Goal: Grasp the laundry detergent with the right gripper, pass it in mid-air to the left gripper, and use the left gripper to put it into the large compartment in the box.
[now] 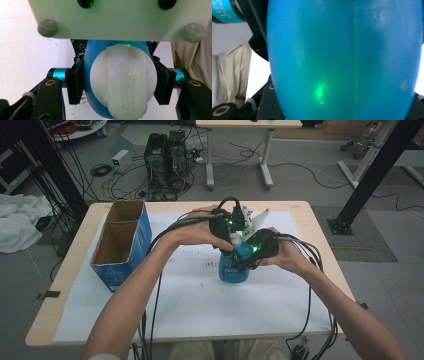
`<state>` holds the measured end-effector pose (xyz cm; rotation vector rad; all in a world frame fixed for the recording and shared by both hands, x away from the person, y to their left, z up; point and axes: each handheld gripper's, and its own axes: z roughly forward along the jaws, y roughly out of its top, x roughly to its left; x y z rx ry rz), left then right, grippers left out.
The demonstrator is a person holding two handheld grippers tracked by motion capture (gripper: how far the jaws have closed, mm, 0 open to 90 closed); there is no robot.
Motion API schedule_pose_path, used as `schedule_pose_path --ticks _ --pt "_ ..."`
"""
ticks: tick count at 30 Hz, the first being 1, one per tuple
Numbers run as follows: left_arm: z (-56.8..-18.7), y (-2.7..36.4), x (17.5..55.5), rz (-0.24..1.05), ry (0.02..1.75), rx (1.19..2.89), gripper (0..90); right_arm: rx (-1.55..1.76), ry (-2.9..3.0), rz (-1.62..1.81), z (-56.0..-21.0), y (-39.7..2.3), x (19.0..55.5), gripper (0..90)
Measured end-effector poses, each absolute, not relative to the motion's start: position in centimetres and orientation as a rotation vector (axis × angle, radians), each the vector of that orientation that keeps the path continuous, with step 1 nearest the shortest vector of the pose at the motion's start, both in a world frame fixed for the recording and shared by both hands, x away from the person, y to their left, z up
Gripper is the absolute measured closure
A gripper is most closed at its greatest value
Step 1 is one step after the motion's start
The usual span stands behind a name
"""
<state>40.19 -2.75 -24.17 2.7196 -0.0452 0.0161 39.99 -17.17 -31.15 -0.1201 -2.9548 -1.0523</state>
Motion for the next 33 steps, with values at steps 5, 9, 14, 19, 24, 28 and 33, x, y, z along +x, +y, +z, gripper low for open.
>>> schedule_pose_path --ticks 5,9,14,19,24,28,33 --pt "-24.2 -2.8 40.2 0.016 -0.046 2.720 38.0 -0.116 -2.949 -1.061 -31.3 -17.2 40.0 43.9" --pt "-24.3 -2.9 40.0 0.012 -0.024 2.712 38.0 -0.122 -2.952 -1.056 -31.2 -17.2 40.0 43.7" --pt "-24.6 -3.2 40.0 0.011 -0.031 2.752 38.0 -0.116 -2.943 -1.049 -31.9 -17.2 40.0 43.4" --pt "-24.6 -3.3 40.0 -0.001 -0.011 2.755 38.0 -0.106 -2.927 -1.070 -32.0 -17.3 40.0 43.1" --pt "-24.7 -3.4 39.9 -0.003 0.000 2.761 38.0 -0.108 -2.917 -1.074 -32.2 -17.3 40.0 42.7" --pt "-24.8 -3.4 39.9 -0.005 0.004 2.761 38.0 -0.115 -2.941 -1.050 -31.9 -17.2 40.0 41.9" --pt "-24.7 -3.4 39.9 0.004 -0.004 2.757 38.0 -0.108 -2.910 -1.083 -32.2 -17.2 40.0 36.5"
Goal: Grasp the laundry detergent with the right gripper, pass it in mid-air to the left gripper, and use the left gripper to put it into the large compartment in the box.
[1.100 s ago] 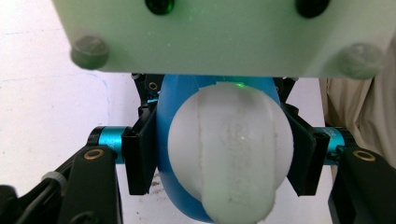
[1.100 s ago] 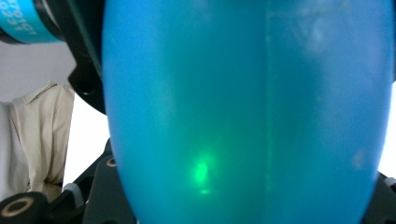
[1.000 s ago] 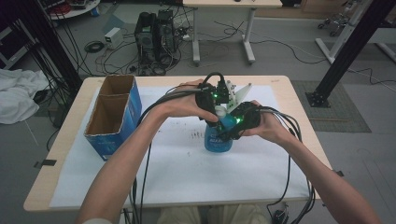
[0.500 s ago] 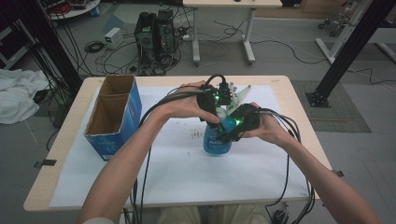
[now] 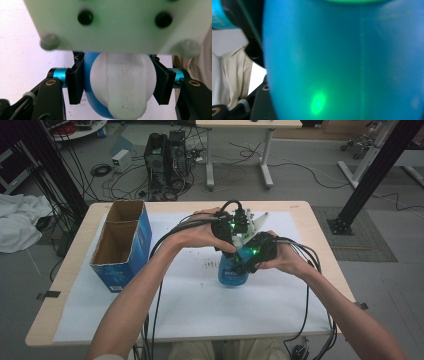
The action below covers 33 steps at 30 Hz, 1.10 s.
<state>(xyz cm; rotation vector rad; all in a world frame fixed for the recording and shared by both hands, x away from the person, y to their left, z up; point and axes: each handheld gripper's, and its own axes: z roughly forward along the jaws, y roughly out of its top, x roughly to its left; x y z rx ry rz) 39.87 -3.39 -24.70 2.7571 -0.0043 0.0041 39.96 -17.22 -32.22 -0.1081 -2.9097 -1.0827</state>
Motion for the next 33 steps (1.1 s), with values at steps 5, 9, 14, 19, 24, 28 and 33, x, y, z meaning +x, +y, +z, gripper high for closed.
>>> schedule_pose_path --ticks 5,9,14,19,24,28,33 --pt "-24.74 -3.38 39.85 -0.001 0.003 2.756 38.0 -0.104 -2.916 -1.077 -32.25 -17.26 39.98 35.5" --pt "-24.65 -3.31 39.78 -0.001 -0.001 2.752 38.0 -0.104 -2.907 -1.082 -32.35 -17.05 39.90 32.4" --pt "-24.62 -3.21 39.81 -0.003 0.000 2.753 38.0 -0.127 -2.913 -1.081 -32.36 -17.15 39.91 30.9" --pt "-24.55 -2.88 39.78 -0.002 0.001 2.753 38.0 -0.137 -2.909 -1.081 -32.31 -17.30 39.94 26.7" --pt "-24.40 -2.76 39.80 0.002 0.005 2.759 38.0 -0.139 -2.914 -1.086 -32.18 -17.42 39.89 24.9" --pt "-24.38 -2.75 39.78 -0.003 0.005 2.760 38.0 -0.122 -2.917 -1.078 -32.32 -17.12 39.93 23.4" --pt "-24.68 -3.39 39.77 -0.010 0.002 2.751 38.0 -0.137 -2.917 -1.082 -32.02 -17.58 39.83 22.8"
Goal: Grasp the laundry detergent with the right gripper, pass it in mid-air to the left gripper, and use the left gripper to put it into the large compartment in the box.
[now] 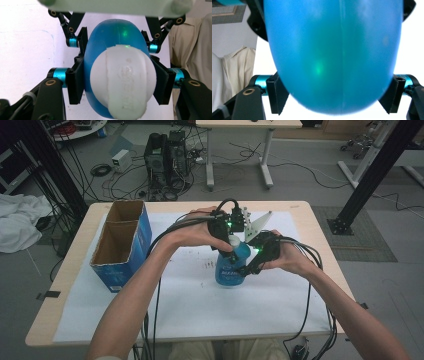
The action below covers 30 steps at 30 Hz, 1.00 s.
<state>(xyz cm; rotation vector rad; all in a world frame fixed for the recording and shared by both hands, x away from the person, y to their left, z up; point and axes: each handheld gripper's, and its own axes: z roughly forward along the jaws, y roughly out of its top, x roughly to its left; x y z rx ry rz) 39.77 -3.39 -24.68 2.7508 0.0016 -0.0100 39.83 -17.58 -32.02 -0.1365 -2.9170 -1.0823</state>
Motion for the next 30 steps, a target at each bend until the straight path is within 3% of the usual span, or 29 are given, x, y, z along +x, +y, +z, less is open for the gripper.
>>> schedule_pose_path --ticks 10,14,21,23,24,25,26,27,29,30 --pt "-24.0 -2.4 39.8 -0.001 0.028 2.759 38.0 -0.157 -2.914 -1.088 -31.3 -18.5 40.1 21.6" --pt "-23.9 -2.3 39.8 -0.002 0.033 2.757 38.0 -0.172 -2.920 -1.077 -31.1 -18.9 40.2 13.1" --pt "-23.0 -1.2 40.1 0.017 0.087 2.756 38.0 -0.169 -2.917 -1.080 -31.2 -18.8 40.1 13.1" --pt "-23.8 -2.2 39.9 0.007 0.028 2.758 38.0 -0.278 -2.979 -1.050 -30.5 -20.1 40.5 13.1" --pt "-23.0 -1.2 40.1 0.012 0.086 2.755 38.0 -0.164 -2.911 -1.093 -31.4 -18.4 40.0 13.1" --pt "-23.5 -1.9 40.0 0.011 0.041 2.757 38.0 -0.278 -2.974 -1.050 -30.5 -20.1 40.5 13.1" --pt "-21.9 -0.4 40.4 0.041 0.150 2.760 38.0 -0.182 -2.919 -1.071 -31.1 -18.9 40.1 13.1" --pt "-22.5 -0.8 40.2 0.031 0.114 2.755 38.0 -0.398 -3.058 -0.989 -29.9 -21.6 40.9 13.0" --pt "-22.9 -1.1 40.1 0.021 0.090 2.757 38.0 -0.383 -3.047 -1.001 -30.0 -21.3 40.8 13.0" --pt "-20.9 0.0 40.6 0.052 0.203 2.764 38.0 -0.295 -2.985 -1.048 -30.4 -20.3 40.5 13.1"
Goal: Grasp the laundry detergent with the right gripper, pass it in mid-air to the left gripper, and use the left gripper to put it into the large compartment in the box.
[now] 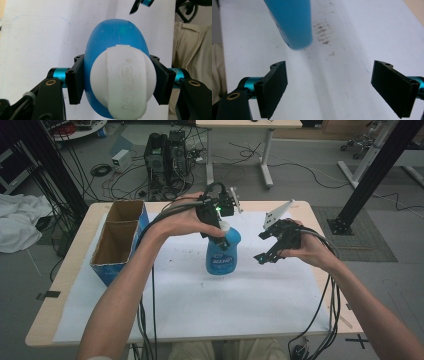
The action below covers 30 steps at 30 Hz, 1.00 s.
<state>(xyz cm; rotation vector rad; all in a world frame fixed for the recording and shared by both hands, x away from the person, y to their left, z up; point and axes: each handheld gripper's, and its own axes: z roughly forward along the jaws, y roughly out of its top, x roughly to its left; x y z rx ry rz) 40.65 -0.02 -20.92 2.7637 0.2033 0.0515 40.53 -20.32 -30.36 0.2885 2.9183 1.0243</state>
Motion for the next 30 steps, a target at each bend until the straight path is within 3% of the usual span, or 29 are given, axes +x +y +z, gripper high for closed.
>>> schedule_pose_path --ticks 1,2,3,4,5,7,8,9,10,11,12,13,14,15,17,18,19,20,24,25,27,28,30 --pt "-23.2 -1.4 40.0 0.012 0.071 2.757 38.0 0.428 2.861 0.901 -29.4 -22.5 41.2 13.1" --pt "-21.8 -0.4 40.4 0.042 0.153 2.762 38.0 0.257 2.949 1.053 -30.6 -19.8 40.4 13.1" --pt "-21.7 -0.3 40.4 0.043 0.156 2.764 38.0 0.383 2.873 0.928 -29.8 -21.6 40.9 13.0" --pt "-19.0 0.8 41.4 0.080 0.343 2.779 38.0 0.383 2.873 0.926 -29.8 -21.7 41.0 13.0" --pt "-20.1 0.3 40.9 0.063 0.266 2.773 38.0 0.515 2.820 0.776 -28.9 -24.0 41.7 13.1" --pt "-17.0 1.8 42.2 0.124 0.485 2.778 38.0 0.528 2.817 0.763 -28.8 -24.2 41.8 13.1" --pt "-18.2 1.2 41.8 0.093 0.405 2.778 38.0 0.570 2.812 0.689 -28.7 -25.0 42.1 13.1" --pt "-15.8 2.1 42.4 0.143 0.544 2.774 38.0 0.545 2.816 0.736 -28.7 -24.4 41.9 13.1" --pt "-14.9 2.4 42.5 0.160 0.571 2.772 38.0 0.594 2.812 0.658 -28.7 -25.3 42.3 13.1" --pt "-20.6 0.1 40.7 0.057 0.224 2.765 38.0 0.617 2.812 0.634 -28.7 -25.5 42.5 13.1" --pt "-14.4 2.7 42.5 0.165 0.595 2.761 38.0 0.442 2.856 0.885 -29.3 -22.8 41.3 13.1" --pt "-19.3 0.6 41.3 0.074 0.320 2.776 38.0 0.624 2.807 0.624 -28.7 -25.6 42.6 13.1" --pt "-19.3 0.6 41.3 0.074 0.320 2.776 38.0 0.503 2.827 0.795 -28.9 -23.8 41.7 13.1" --pt "-11.4 4.6 42.8 0.195 0.731 2.688 38.0 0.633 2.795 0.606 -28.8 -25.8 42.8 13.1" --pt "-11.0 5.0 42.8 0.195 0.757 2.674 38.0 0.648 2.790 0.594 -28.8 -25.9 42.9 13.1" --pt "-19.7 0.5 41.1 0.071 0.292 2.777 38.0 0.653 2.789 0.584 -28.8 -25.9 42.9 13.1" --pt "-16.3 2.0 42.3 0.135 0.521 2.778 38.0 0.496 2.834 0.814 -29.0 -23.6 41.5 13.1" --pt "-10.1 6.3 42.8 0.201 0.829 2.638 38.0 0.583 2.810 0.673 -28.7 -25.2 42.2 13.1" --pt "-9.1 10.0 42.7 0.238 1.031 2.567 38.1 0.668 2.774 0.554 -28.8 -26.2 43.0 13.1" --pt "-9.9 6.6 42.9 0.203 0.843 2.631 38.0 0.678 2.778 0.552 -28.8 -26.3 43.2 13.1" --pt "-8.7 11.8 42.5 0.284 1.130 2.544 38.0 0.668 2.775 0.556 -28.8 -26.3 43.1 13.1" --pt "-9.3 8.6 42.8 0.218 0.951 2.594 38.0 0.681 2.775 0.548 -28.9 -26.5 43.4 13.1" --pt "-8.7 11.5 42.5 0.277 1.106 2.557 38.0 0.676 2.779 0.552 -28.8 -26.4 43.2 13.1"
